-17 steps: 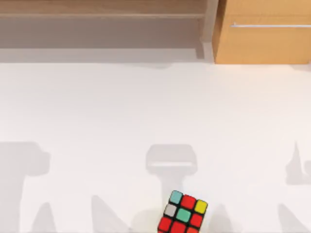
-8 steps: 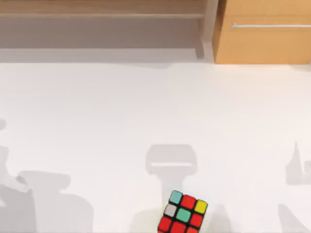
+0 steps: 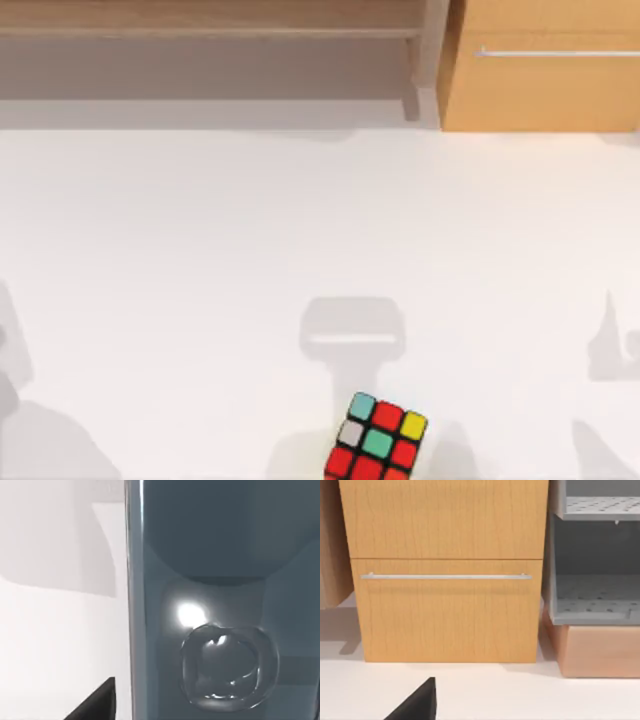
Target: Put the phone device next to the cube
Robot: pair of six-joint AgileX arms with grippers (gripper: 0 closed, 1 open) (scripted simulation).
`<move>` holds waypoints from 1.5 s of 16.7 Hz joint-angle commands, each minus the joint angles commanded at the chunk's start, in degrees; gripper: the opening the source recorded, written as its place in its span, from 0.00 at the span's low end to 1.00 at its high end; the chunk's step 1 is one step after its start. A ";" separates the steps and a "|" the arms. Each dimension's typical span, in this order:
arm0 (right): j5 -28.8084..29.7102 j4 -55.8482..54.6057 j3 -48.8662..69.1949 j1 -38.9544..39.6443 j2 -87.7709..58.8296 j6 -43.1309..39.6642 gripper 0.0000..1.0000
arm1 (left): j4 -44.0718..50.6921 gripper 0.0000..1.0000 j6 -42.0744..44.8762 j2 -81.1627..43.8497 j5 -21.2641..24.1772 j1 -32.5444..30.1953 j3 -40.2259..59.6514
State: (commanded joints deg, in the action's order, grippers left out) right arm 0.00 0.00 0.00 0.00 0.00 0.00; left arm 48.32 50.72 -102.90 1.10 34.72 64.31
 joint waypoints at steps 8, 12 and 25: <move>0.00 0.00 0.00 0.00 0.00 0.00 1.00 | 0.83 1.00 1.27 -2.63 0.06 0.74 1.69; 0.00 0.00 0.00 0.00 0.00 0.00 1.00 | -3.66 1.00 1.26 -5.14 0.09 0.87 -0.39; 0.00 0.00 0.00 0.00 0.00 0.00 1.00 | -7.62 0.55 1.33 -7.30 0.11 0.89 -2.20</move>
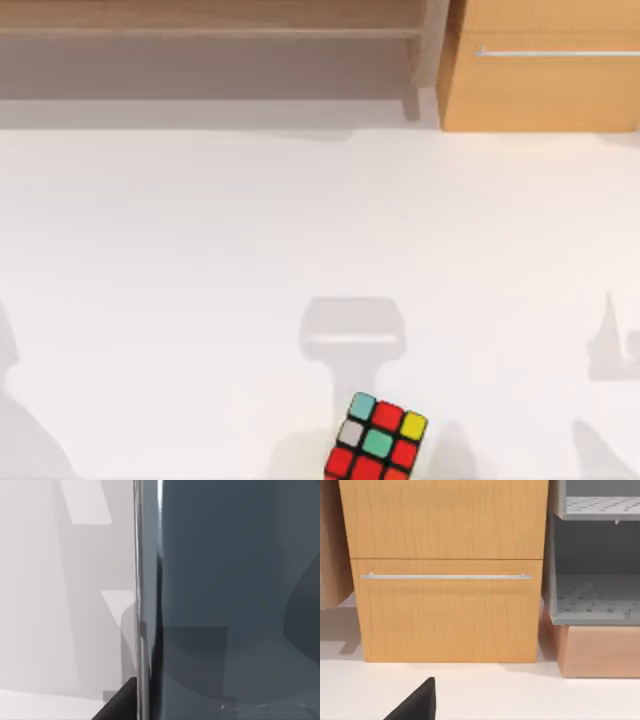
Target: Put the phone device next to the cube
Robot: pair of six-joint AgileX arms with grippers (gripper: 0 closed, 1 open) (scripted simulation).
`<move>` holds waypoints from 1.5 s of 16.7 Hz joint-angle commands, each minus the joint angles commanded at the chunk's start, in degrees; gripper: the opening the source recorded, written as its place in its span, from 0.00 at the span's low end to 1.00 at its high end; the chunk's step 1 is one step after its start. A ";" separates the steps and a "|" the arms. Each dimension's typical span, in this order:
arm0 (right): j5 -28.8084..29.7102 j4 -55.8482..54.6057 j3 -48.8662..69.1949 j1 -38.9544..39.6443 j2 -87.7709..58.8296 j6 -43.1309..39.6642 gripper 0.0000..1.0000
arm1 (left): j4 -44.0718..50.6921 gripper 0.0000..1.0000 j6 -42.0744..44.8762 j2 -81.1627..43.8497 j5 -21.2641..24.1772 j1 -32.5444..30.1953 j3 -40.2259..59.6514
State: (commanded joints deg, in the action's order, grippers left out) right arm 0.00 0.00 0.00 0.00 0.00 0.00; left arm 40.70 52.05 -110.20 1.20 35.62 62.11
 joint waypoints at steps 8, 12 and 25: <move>0.00 0.00 0.00 0.00 0.00 0.00 1.00 | 0.00 0.00 0.00 0.00 0.00 0.00 0.00; 0.00 0.00 0.00 0.00 0.00 0.00 1.00 | 0.00 0.00 0.00 0.00 0.00 0.00 0.00; 0.00 0.00 0.00 0.00 0.00 0.00 1.00 | 5.77 0.00 -0.49 3.57 0.56 -0.10 2.36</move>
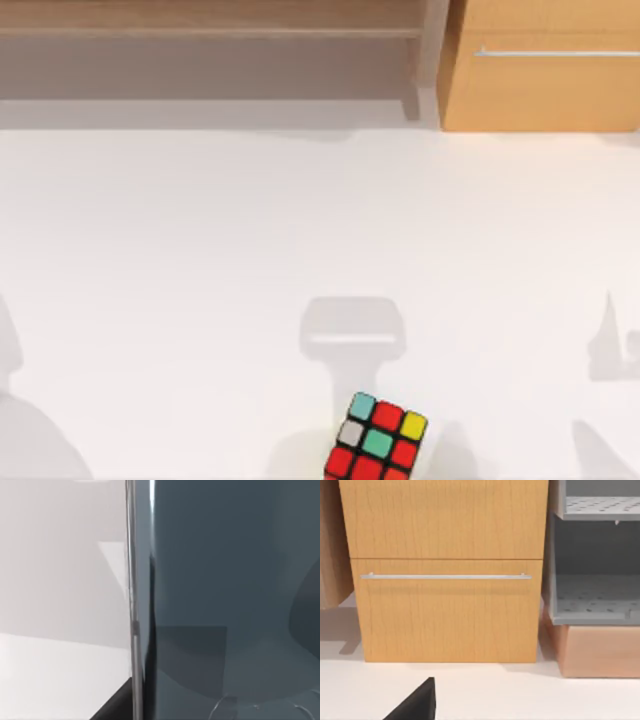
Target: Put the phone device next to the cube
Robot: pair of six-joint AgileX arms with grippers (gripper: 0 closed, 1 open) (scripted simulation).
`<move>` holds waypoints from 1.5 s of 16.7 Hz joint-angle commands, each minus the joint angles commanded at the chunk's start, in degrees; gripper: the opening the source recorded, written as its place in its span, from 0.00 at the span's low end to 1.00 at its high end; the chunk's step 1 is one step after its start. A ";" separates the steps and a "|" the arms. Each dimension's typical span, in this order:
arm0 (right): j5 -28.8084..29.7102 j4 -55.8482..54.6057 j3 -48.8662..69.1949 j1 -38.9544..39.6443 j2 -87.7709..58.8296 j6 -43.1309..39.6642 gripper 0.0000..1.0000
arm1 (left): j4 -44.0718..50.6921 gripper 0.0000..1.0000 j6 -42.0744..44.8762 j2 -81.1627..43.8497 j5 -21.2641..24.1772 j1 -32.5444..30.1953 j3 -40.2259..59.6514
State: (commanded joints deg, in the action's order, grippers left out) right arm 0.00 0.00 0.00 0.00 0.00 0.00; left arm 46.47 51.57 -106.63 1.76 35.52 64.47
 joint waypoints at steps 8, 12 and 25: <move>0.00 0.00 0.00 0.00 0.00 0.00 1.00 | 0.97 0.00 -7.12 4.14 -0.12 -5.30 2.56; 0.00 0.00 0.00 0.00 0.00 0.00 1.00 | 2.32 0.00 -17.53 7.00 -0.24 -13.73 2.34; 0.00 0.00 0.00 0.00 0.00 0.00 1.00 | 7.02 0.00 -64.36 15.20 -1.19 -53.38 -5.13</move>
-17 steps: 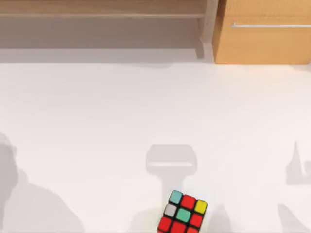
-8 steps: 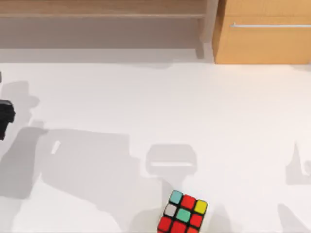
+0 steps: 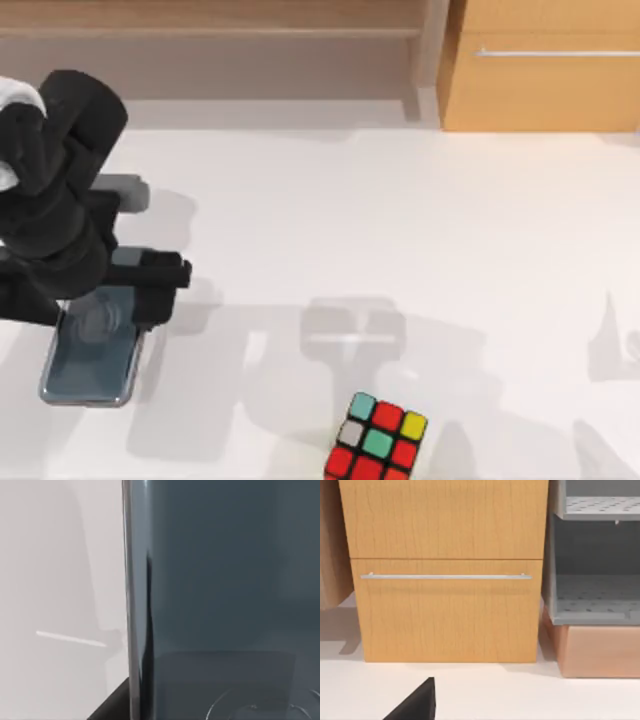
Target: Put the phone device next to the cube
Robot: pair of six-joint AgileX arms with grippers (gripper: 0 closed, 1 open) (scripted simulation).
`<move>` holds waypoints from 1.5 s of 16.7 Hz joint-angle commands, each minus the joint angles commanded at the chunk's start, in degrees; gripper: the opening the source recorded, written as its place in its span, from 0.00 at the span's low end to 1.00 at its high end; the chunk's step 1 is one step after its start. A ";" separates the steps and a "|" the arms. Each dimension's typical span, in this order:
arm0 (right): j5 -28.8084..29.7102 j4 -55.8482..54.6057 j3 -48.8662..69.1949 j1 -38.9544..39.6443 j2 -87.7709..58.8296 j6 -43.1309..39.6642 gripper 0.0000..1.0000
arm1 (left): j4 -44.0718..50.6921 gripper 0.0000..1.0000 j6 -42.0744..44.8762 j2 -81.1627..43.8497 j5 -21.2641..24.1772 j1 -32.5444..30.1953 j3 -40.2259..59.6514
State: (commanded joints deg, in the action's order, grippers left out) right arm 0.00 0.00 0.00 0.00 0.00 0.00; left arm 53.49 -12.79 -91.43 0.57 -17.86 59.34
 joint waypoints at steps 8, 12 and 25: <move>0.00 0.00 0.00 0.00 0.00 0.00 1.00 | 1.73 0.00 -23.89 3.61 -0.73 -20.67 -5.02; 0.00 0.00 0.00 0.00 0.00 0.00 1.00 | 2.06 0.00 -30.17 4.61 -0.93 -26.31 -6.42; 0.00 0.00 0.00 0.00 0.00 0.00 1.00 | 1.79 0.00 -31.77 4.90 -0.65 -27.06 -6.00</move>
State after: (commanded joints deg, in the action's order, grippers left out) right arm 0.00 0.00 0.00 0.00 0.00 0.00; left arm 55.28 -44.56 -86.53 -0.08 -44.92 53.34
